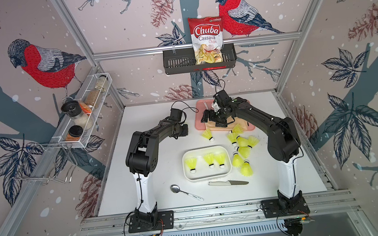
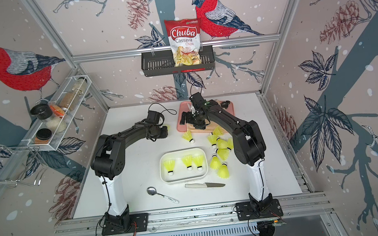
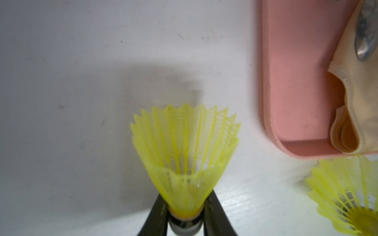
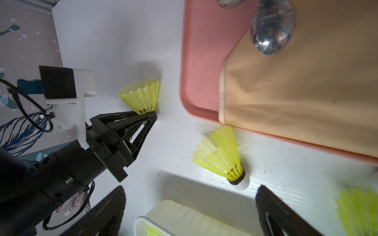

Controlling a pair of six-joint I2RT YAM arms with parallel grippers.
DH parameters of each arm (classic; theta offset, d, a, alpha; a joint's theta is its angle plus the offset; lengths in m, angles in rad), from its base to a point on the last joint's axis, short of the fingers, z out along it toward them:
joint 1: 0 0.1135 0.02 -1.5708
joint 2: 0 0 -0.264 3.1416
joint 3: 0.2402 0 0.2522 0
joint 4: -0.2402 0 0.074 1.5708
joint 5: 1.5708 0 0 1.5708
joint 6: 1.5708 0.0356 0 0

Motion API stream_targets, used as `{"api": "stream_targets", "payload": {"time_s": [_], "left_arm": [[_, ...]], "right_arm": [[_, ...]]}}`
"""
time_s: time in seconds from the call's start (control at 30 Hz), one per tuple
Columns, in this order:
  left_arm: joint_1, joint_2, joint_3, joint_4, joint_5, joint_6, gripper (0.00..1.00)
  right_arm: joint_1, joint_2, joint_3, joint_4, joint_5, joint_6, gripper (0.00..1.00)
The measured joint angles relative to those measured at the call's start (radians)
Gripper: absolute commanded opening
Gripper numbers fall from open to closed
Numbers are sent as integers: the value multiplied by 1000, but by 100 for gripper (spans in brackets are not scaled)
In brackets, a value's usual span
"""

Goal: Put the shuttlecocks into the storage box
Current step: Pick up the shuttlecock at the center of the board.

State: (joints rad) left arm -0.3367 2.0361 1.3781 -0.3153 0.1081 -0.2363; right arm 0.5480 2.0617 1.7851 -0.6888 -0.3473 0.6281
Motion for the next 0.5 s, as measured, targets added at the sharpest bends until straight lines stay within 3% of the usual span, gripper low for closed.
{"api": "stream_targets", "payload": {"time_s": [0.5], "left_arm": [[-33, -181, -87, 2, 22, -58, 22]], "right_arm": [[35, -51, -37, -4, 27, -4, 100]]}}
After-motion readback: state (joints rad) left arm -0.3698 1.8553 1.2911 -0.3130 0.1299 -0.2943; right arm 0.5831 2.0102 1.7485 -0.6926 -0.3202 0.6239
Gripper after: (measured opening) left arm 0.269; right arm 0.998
